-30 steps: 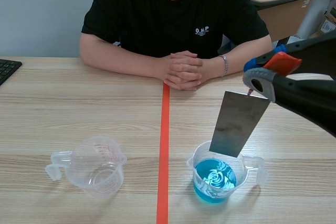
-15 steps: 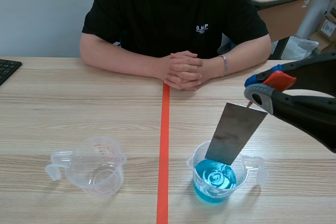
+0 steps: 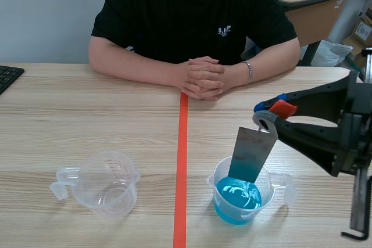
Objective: Do the redox reaction experiment.
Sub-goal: 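Lower the plate into the blue solution, then hold the plate still in the solution, then raise the plate and point at it, then lower the plate into the blue solution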
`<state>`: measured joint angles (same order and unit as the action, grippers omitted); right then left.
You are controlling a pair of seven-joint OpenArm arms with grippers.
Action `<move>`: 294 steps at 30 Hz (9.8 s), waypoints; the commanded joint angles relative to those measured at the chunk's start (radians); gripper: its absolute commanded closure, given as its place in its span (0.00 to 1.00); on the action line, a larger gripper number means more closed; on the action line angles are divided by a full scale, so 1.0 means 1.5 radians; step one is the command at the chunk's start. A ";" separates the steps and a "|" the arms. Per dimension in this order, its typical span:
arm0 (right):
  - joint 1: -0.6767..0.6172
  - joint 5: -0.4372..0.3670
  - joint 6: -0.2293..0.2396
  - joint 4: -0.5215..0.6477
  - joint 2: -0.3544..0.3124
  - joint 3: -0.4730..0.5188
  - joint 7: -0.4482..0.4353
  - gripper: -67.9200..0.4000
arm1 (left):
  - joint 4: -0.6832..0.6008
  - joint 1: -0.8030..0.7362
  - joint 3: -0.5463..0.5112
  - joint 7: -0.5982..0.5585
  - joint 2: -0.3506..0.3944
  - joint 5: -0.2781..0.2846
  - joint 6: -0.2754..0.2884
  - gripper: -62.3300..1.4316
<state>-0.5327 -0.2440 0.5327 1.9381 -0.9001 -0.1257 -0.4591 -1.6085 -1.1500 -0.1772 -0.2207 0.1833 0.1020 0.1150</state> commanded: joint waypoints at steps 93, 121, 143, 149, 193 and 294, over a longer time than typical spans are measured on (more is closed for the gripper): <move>-0.108 0.037 0.060 0.109 0.072 0.139 0.008 0.97 | 0.000 -0.008 -0.002 0.055 0.011 0.004 0.002 0.90; -0.149 -0.027 0.097 0.157 0.072 0.225 0.023 0.97 | -0.001 -0.009 -0.002 0.055 0.040 0.007 0.002 0.90; -0.149 -0.027 0.097 0.157 0.072 0.225 0.023 0.97 | -0.011 0.188 0.046 -0.050 0.449 0.163 0.081 0.90; -0.149 -0.028 0.097 0.157 0.072 0.225 0.023 0.97 | -0.011 0.311 0.142 -0.050 0.487 0.169 0.110 0.90; -0.149 -0.037 0.097 0.157 0.072 0.225 0.023 0.97 | 0.127 0.821 0.625 0.093 0.184 0.053 0.108 0.90; 0.049 0.096 0.097 -0.102 0.142 0.011 -0.023 0.97 | -0.008 -0.009 0.048 0.006 0.041 0.026 -0.105 0.90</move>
<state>-0.4736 -0.0891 0.6781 1.7767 -0.6853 -0.1150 -0.4721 -1.6096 -1.1580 -0.1070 -0.1989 0.2363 0.1387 -0.0414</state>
